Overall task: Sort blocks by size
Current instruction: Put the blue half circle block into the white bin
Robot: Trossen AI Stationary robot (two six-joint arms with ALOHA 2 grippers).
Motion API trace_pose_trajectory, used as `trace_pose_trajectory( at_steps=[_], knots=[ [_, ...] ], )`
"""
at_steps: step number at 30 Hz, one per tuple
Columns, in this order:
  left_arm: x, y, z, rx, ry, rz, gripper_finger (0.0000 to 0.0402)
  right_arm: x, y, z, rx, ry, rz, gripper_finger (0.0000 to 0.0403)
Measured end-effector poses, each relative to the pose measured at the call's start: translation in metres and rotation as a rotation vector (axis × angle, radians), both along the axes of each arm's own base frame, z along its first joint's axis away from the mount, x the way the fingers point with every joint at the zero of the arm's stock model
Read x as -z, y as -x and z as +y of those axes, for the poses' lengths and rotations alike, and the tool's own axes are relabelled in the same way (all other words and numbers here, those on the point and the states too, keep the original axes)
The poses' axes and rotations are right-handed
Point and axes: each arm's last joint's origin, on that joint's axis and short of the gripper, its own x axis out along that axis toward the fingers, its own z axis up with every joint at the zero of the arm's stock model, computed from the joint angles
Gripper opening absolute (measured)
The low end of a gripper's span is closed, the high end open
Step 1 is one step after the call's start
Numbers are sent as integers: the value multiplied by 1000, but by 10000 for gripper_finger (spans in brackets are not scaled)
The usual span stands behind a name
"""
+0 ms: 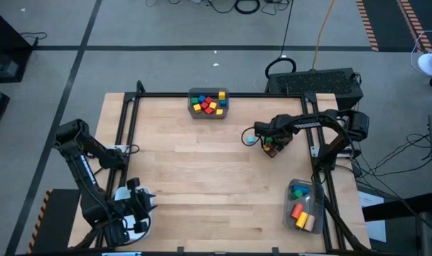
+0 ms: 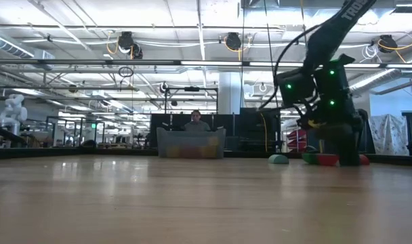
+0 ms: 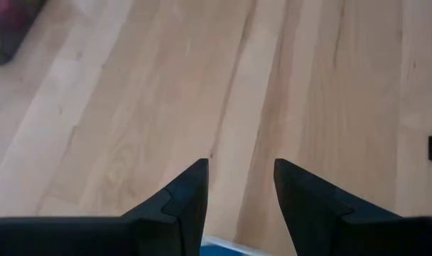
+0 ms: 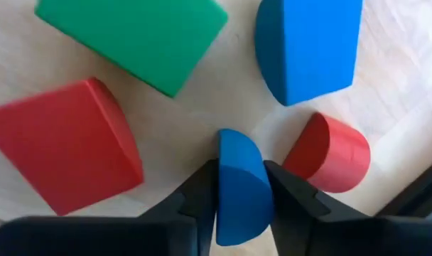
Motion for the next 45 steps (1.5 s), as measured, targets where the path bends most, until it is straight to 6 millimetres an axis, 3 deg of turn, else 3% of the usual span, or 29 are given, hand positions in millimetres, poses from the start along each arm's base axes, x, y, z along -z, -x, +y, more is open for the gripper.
trace_pose_trajectory(
  at_steps=[8, 13, 26, 38, 45],
  knots=[
    [-1, -16, 10, -25, -65, -38, 164, 10, 3, 8, -24, 36, -20, 77],
    [-2, -28, 16, -24, -88, -48, 164, -3, -3, 16, -51, 47, -95, 77],
    [-10, -64, 18, 114, -210, -187, 164, -62, -21, 54, -129, 12, -633, 76],
    [-16, -78, 24, 68, -332, -306, 164, -92, -66, 113, -375, 51, -1176, 77],
    [-17, -93, 16, 100, -483, -380, 163, -93, -90, 149, -482, 41, -1432, 77]
  ],
)
